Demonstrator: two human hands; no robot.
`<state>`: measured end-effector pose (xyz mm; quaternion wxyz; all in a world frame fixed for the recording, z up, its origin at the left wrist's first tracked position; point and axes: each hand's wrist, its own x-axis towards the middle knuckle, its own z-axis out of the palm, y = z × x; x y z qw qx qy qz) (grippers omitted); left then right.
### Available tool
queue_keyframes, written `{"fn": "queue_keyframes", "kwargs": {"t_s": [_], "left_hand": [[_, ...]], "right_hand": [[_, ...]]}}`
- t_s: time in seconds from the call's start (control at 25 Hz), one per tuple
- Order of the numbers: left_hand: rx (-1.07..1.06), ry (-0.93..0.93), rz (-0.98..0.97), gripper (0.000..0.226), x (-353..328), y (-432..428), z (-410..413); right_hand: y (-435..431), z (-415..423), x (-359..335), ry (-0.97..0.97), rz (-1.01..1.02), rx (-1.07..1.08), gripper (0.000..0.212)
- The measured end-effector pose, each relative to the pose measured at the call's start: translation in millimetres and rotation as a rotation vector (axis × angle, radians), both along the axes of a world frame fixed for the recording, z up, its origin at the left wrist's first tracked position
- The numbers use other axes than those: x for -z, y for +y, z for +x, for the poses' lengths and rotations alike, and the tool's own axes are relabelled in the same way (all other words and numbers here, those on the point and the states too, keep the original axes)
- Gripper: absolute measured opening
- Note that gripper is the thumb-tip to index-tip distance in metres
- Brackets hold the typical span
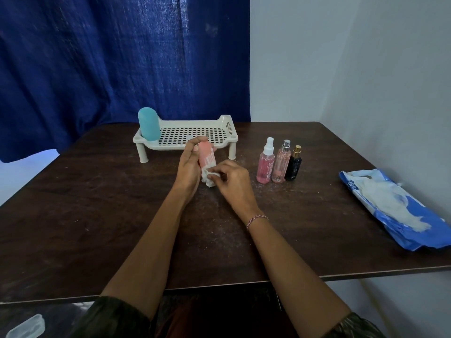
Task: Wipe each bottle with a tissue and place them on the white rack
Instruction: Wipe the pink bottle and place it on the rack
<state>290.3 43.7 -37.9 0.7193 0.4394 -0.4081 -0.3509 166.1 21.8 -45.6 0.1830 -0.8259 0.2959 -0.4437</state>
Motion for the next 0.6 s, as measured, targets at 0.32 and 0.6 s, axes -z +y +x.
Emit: {"fn": "queue_keyframes", "kwargs": {"t_s": [0.32,0.6], "left_hand": [[0.05,-0.029,-0.03,0.035,-2.9,1.1,-3.7],[0.042,-0.049,-0.032,0.035,0.6,-1.6,-2.1]], "right_hand": [[-6.3,-2.5,-2.3,-0.069,0.051,0.087,0.012],[-4.1,0.5,-3.0,-0.032,0.004,0.031,0.006]]}}
